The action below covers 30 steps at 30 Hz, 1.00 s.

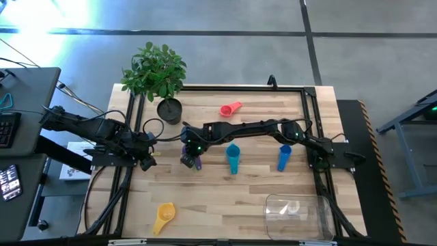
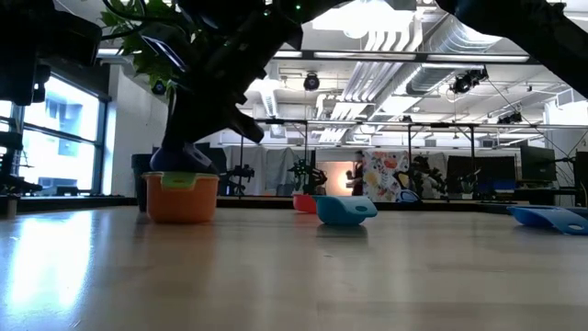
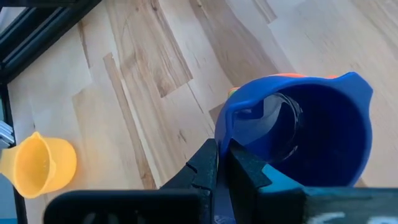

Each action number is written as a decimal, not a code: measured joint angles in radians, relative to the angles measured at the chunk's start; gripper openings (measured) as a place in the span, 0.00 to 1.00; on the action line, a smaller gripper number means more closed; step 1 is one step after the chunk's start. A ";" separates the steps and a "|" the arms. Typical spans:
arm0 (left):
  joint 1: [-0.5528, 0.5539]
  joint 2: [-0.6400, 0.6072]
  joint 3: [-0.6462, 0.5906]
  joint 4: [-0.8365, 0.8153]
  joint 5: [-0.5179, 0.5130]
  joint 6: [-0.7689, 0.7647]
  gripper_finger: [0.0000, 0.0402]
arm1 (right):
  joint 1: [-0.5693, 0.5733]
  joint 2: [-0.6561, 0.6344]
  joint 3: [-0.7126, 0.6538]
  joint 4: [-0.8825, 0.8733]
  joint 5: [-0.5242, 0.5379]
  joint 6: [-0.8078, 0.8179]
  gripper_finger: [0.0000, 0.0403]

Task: Nest measuring cups in basket
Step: Stack the violet measuring cup on the green measuring cup

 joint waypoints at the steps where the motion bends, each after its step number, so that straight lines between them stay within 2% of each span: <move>1: 0.000 0.000 0.000 0.000 0.000 0.000 0.16 | 0.000 0.000 0.000 -0.002 0.000 0.001 0.04; 13: 0.000 0.000 0.000 0.000 0.000 0.000 0.16 | 0.002 -0.001 0.015 -0.047 0.006 0.001 0.04; 17: 0.000 0.000 0.000 0.000 0.000 0.000 0.16 | 0.004 -0.001 0.077 -0.141 0.068 0.001 0.04; 20: 0.000 0.000 0.000 0.000 0.000 0.000 0.16 | 0.004 -0.002 0.126 -0.206 0.077 -0.026 0.04; 26: 0.000 0.000 0.000 0.000 0.000 -0.001 0.16 | 0.008 -0.001 0.126 -0.237 0.080 -0.004 0.04; 30: 0.000 0.000 0.000 0.000 0.000 -0.001 0.16 | 0.019 -0.001 0.126 -0.249 0.135 0.020 0.04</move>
